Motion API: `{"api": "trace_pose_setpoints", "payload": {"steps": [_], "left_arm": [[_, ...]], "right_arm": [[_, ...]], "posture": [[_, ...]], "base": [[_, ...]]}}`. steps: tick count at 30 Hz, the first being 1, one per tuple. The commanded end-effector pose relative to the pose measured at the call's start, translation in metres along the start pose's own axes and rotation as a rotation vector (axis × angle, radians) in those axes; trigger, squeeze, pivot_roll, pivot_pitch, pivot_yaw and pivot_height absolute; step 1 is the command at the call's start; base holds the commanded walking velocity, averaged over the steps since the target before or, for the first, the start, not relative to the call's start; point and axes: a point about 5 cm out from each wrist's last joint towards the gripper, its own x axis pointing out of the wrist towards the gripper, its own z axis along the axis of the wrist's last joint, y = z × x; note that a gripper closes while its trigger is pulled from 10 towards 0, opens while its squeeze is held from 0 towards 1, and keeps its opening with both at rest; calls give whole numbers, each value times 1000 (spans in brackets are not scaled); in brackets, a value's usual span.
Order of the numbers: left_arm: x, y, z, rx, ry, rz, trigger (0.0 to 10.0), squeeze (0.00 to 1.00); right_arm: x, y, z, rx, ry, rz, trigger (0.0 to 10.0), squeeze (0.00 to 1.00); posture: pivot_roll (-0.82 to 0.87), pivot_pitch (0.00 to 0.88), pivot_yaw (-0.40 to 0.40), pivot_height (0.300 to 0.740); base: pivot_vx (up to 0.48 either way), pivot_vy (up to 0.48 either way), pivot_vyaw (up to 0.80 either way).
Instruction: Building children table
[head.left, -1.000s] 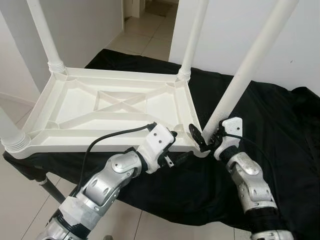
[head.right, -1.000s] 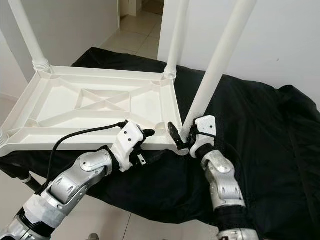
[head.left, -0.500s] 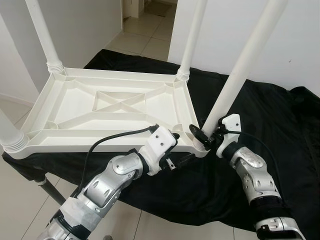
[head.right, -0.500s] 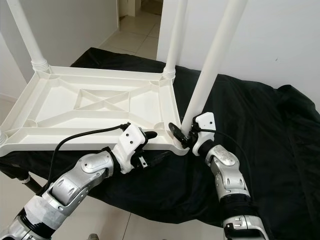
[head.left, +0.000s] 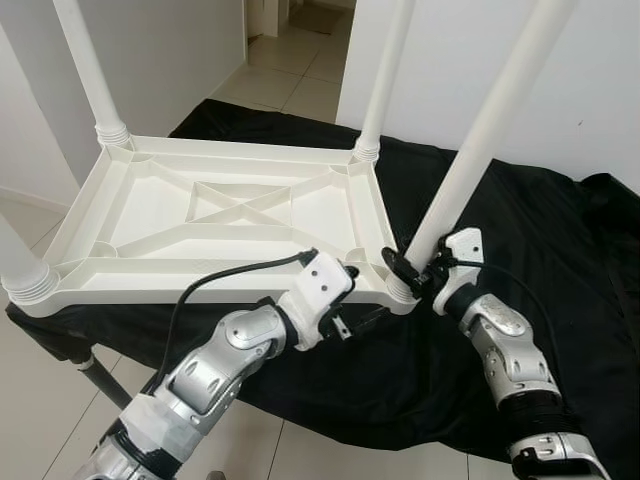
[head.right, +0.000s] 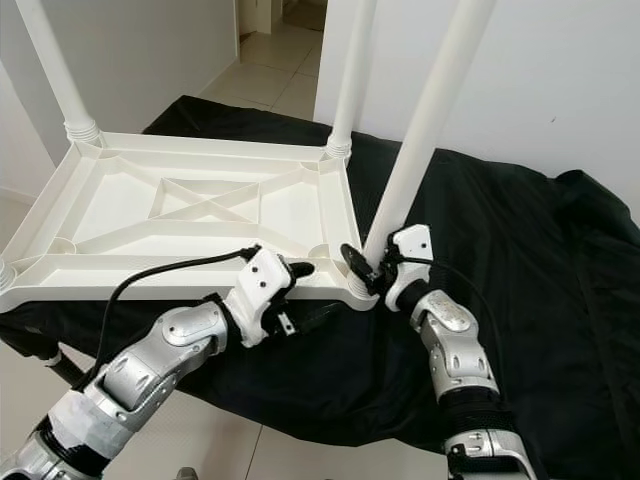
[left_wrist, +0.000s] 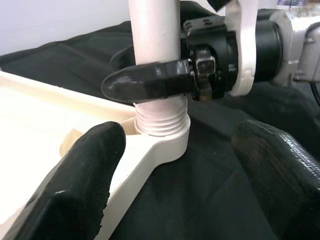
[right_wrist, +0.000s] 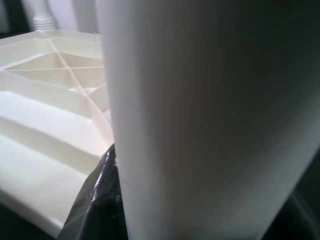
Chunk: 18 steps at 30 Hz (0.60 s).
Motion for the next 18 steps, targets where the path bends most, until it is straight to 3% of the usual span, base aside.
{"api": "trace_pose_setpoints", "payload": {"steps": [1, 4, 14, 16, 18], "left_arm": [[2, -7, 1, -2, -12, -142, 10000, 0], [1, -6, 3, -26, -31, -128, 10000, 0], [-1, -1, 4, -24, -36, -112, 10000, 0], [-1, -1, 4, -24, -36, -112, 10000, 0], [-1, -2, 4, -24, -33, -118, 10000, 0]], "right_arm": [[-5, -2, -4, 2, 29, -74, 10000, 0], [-5, 3, -3, 0, 22, -96, 10000, 0], [-16, 26, -14, 29, 63, -413, 10000, 0], [-16, 26, -14, 29, 63, -413, 10000, 0], [-16, 34, -16, 87, 61, -543, 10000, 0]], "posture": [[-6, 0, -84, 740], [-8, 0, -83, 740], [-7, 0, -81, 740], [-7, 0, -81, 740], [-9, 0, -80, 740]], "base": [[0, 0, 0], [0, 0, 0], [0, 0, 0], [0, 0, 0], [0, 0, 0]]}}
